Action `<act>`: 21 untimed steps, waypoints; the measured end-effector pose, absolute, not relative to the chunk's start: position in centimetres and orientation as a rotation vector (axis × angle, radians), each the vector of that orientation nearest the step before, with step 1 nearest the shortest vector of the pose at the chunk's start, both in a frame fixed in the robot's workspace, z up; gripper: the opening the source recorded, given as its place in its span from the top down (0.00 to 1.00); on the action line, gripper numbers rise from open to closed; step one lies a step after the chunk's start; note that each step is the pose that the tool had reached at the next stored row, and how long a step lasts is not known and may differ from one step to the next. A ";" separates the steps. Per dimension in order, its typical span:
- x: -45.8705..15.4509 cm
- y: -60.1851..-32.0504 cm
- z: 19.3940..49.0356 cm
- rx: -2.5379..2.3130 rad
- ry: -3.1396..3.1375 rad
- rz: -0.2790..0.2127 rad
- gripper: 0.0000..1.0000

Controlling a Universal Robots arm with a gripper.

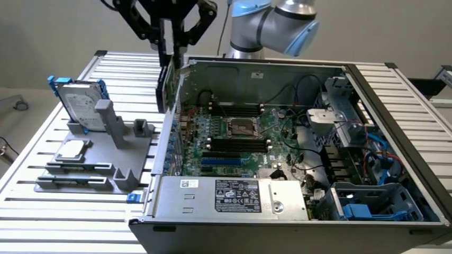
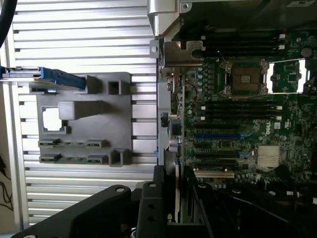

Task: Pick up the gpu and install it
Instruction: 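Pick up the gpu and move the gpu toward the slot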

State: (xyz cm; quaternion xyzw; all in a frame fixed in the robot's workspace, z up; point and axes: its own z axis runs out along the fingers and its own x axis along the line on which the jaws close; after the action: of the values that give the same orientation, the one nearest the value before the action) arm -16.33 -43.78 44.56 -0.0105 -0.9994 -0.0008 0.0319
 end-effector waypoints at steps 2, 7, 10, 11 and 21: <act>-15.4 -43.8 44.4 -0.032 -3.077 -0.002 0.73; -13.2 -43.8 43.6 -0.032 -3.076 -0.002 0.73; -11.8 -43.8 43.0 -0.032 -3.076 -0.001 0.73; -11.3 -43.8 42.9 -0.032 -3.076 -0.001 0.73; -6.8 -43.7 41.0 -0.033 -3.076 0.008 0.73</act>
State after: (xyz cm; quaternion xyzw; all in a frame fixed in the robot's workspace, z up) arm -6.79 -43.72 41.05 -0.0106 -0.9994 0.0025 0.0328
